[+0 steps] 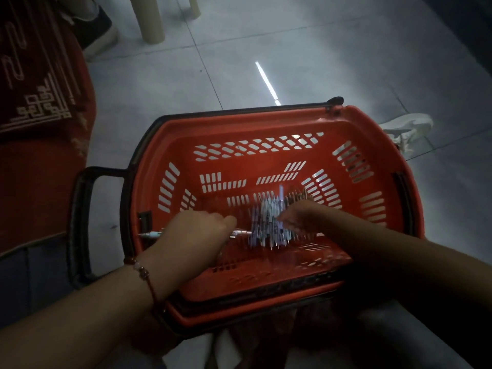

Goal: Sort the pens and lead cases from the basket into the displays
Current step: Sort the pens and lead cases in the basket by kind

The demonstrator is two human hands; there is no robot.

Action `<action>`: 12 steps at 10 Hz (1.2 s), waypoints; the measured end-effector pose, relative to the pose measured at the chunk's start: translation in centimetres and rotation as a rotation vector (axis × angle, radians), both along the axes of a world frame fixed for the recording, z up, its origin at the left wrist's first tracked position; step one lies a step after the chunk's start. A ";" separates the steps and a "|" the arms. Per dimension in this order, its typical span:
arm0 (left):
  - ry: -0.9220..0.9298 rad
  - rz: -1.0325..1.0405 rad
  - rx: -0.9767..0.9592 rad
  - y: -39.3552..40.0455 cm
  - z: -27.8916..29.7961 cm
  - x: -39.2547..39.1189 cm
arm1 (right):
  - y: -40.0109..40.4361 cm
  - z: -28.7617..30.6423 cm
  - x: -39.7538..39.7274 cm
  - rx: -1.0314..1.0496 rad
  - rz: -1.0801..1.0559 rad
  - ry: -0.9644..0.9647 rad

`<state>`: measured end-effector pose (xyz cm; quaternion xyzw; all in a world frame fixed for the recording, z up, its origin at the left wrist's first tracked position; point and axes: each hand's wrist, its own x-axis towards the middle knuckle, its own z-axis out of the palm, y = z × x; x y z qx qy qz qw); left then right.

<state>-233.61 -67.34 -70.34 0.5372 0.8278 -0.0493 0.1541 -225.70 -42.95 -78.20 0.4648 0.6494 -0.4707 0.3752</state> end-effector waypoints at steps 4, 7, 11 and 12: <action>-0.038 -0.038 -0.012 0.6 -1.1 -0.4 | -0.2 -8.3 -0.6 -0.026 0.289 -0.095; -0.008 -0.052 -0.009 1.3 -0.8 -0.9 | -0.9 -5.8 -2.1 0.139 0.471 -0.014; -0.008 -0.276 0.417 1.0 1.1 0.5 | -5.1 10.4 3.6 -0.614 -0.121 0.399; 0.046 -0.275 0.456 1.1 1.7 0.9 | -4.3 12.1 5.2 -0.546 -0.160 0.412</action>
